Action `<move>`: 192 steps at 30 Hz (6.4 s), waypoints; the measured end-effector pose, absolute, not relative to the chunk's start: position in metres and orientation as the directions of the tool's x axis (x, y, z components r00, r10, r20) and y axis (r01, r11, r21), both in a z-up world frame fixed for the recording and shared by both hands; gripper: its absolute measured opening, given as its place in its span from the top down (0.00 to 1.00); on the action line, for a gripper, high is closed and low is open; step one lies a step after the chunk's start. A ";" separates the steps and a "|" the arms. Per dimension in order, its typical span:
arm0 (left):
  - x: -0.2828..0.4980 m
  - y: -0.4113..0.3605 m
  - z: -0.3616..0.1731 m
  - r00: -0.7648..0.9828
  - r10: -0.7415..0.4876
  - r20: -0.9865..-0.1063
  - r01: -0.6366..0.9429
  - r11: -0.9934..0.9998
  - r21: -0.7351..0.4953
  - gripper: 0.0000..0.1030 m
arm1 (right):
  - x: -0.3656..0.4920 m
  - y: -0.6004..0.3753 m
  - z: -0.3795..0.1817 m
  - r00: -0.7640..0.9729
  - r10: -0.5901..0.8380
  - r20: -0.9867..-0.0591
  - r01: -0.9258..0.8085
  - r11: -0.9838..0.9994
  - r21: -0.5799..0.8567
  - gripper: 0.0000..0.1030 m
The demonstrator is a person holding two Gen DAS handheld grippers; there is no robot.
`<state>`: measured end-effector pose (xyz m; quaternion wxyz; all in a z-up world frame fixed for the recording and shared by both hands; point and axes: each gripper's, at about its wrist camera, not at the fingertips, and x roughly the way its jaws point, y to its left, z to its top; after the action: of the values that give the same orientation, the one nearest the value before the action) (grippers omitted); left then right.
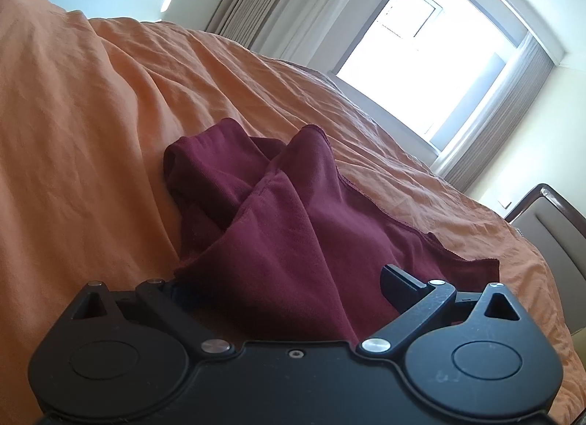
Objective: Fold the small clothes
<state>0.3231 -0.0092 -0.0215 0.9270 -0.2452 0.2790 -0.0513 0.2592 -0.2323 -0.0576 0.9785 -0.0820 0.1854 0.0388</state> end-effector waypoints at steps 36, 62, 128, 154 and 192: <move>0.327 -0.043 0.029 0.922 -0.135 -0.362 0.035 0.962 -0.271 0.87 | 0.234 -0.263 -0.043 0.947 0.095 -0.307 -0.100 0.995 -0.002 0.00; 0.297 -0.277 -0.001 0.594 -0.616 -0.518 0.701 0.712 -0.043 0.70 | 0.084 -0.376 -0.055 0.877 -0.215 -0.429 0.248 0.969 0.020 0.00; 0.301 -0.134 -0.027 0.736 -0.374 -0.565 0.182 0.912 -0.367 0.01 | 0.212 -0.385 -0.017 0.929 -0.100 -0.356 0.082 0.995 -0.064 0.69; 0.318 -0.138 -0.011 0.747 -0.370 -0.553 0.164 0.908 -0.385 0.01 | 0.206 -0.407 0.003 0.956 -0.047 -0.288 0.079 0.992 0.101 0.17; 0.338 -0.165 -0.021 0.702 -0.319 -0.637 0.172 0.944 -0.283 0.01 | 0.256 -0.490 -0.068 0.949 0.162 -0.271 0.025 0.817 0.577 0.28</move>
<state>0.3384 -0.1652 -0.0209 0.9169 -0.1017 0.3620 -0.1338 0.2560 -0.4902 -0.0684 0.9403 0.3006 0.1556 0.0364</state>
